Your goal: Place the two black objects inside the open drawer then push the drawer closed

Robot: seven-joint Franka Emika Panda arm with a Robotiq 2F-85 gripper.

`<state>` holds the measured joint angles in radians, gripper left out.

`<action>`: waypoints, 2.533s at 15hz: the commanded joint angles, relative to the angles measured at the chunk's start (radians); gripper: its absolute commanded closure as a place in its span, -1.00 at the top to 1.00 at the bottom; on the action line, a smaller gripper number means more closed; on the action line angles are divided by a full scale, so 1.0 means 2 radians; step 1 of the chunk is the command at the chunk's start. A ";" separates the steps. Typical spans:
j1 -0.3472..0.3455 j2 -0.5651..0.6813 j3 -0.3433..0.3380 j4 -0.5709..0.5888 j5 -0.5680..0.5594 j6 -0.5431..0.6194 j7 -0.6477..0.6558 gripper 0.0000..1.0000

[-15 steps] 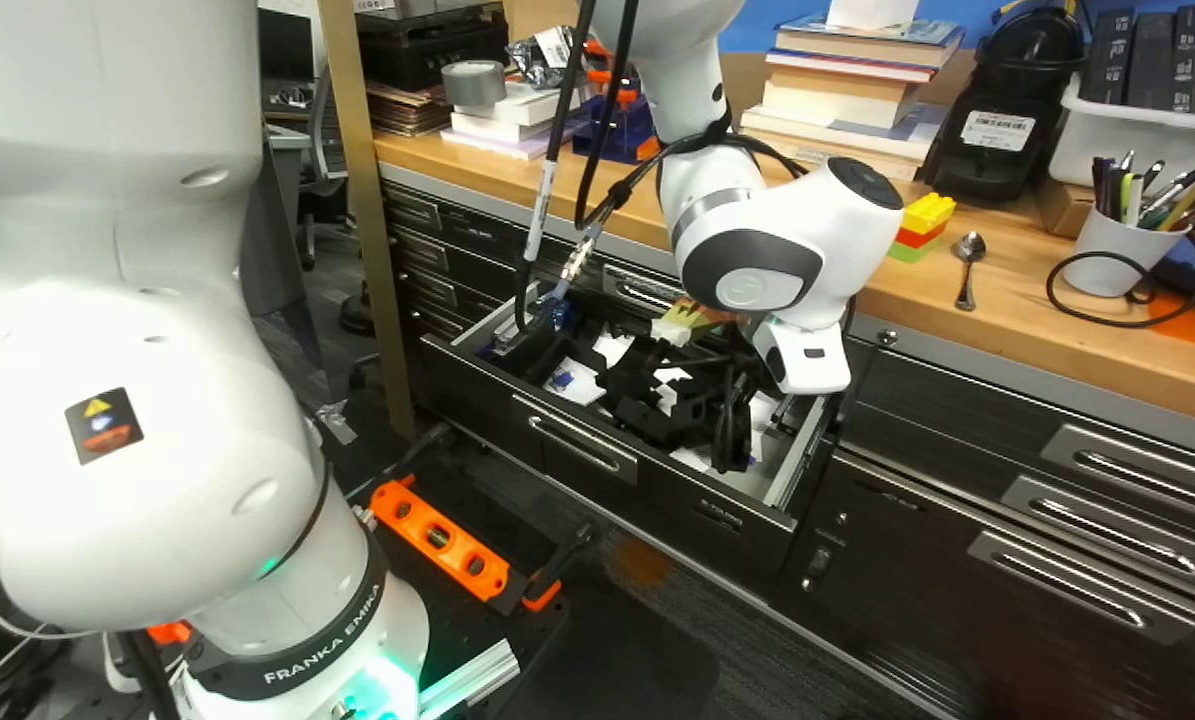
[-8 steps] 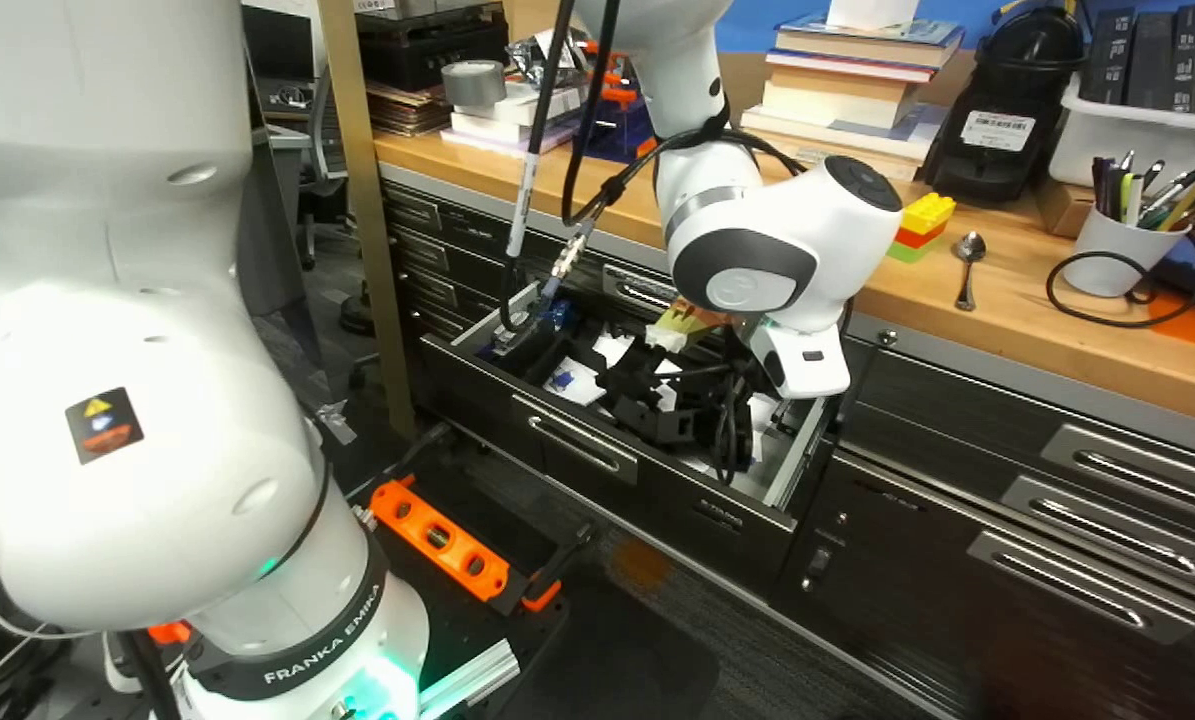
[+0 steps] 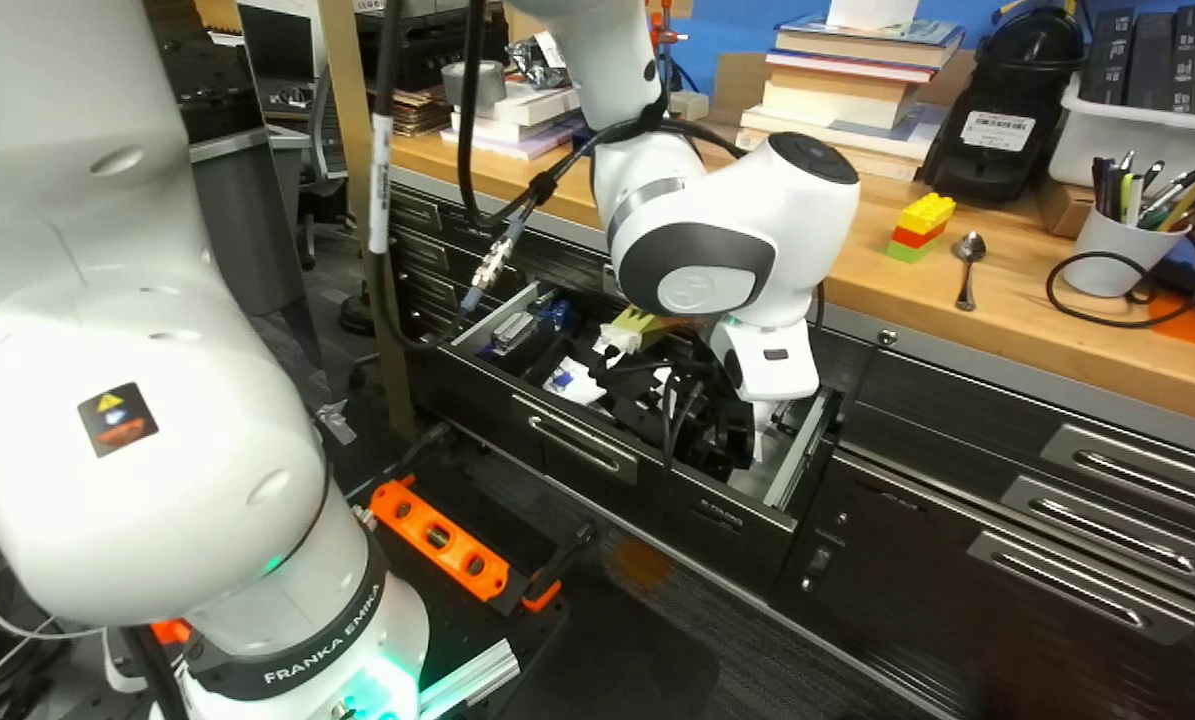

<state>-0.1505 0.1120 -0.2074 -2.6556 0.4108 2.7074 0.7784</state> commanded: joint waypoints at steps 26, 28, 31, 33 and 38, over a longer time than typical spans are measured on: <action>-0.012 0.112 0.028 0.079 -0.026 -0.100 -0.008 1.00; -0.048 0.110 0.062 0.073 0.056 -0.074 -0.095 1.00; -0.113 0.120 0.125 0.082 0.168 -0.056 -0.208 1.00; -0.157 0.136 0.166 0.098 0.238 -0.050 -0.288 1.00; -0.212 0.182 0.223 0.140 0.394 -0.050 -0.482 1.00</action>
<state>-0.5334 0.3959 0.1759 -2.4547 1.0542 2.5965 -0.0012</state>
